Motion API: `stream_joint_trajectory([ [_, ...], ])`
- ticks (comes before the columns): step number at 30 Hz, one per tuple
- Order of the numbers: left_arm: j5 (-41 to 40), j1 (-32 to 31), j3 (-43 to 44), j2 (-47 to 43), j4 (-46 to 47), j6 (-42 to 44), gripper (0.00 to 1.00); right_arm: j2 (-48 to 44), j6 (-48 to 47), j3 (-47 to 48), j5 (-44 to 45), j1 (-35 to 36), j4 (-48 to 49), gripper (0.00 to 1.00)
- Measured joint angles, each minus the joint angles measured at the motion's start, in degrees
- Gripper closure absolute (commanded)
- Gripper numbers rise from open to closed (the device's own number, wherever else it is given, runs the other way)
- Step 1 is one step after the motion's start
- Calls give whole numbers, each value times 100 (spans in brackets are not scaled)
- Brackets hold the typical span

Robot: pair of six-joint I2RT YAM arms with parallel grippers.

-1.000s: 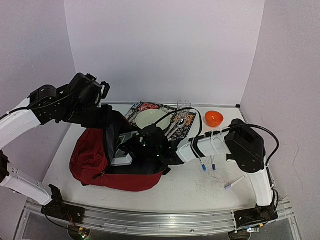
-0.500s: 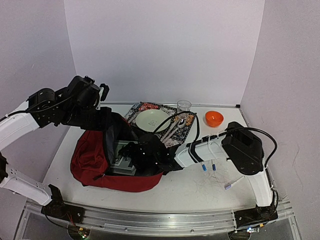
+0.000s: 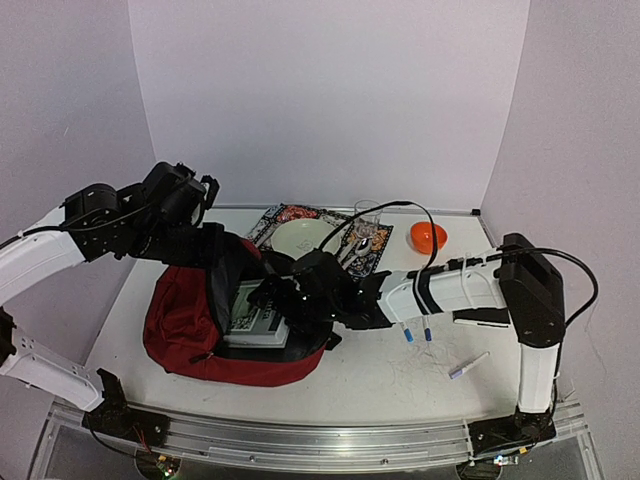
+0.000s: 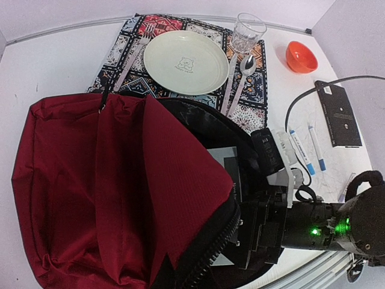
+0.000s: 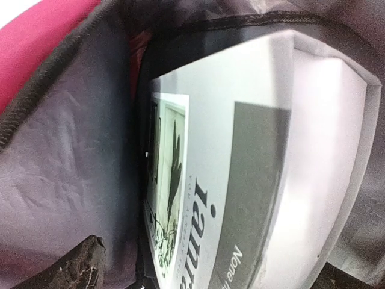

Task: Pack the student bag
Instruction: Place the book in the largest pocket of the bag.

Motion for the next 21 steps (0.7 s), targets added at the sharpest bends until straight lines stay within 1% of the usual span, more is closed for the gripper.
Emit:
stream_joint_trajectory([
  [2,0,0,-2,5,3,0,100,128,-71,277,-87,-2,-209,2],
  [6,-2,0,-2,21,22,-2,100,835,-292,1530,-259,21,-716,2],
  [8,-9,0,-2,29,53,-8,100,1049,-416,1911,-305,42,-886,2],
  [11,-23,0,-2,30,55,-16,100,1067,-569,1930,-287,64,-1174,2],
  [18,-75,0,-65,30,60,-17,100,1055,-862,1509,-127,64,-1945,2],
  [21,-118,0,-75,30,58,-17,100,1036,-993,1506,-70,64,-2085,2],
])
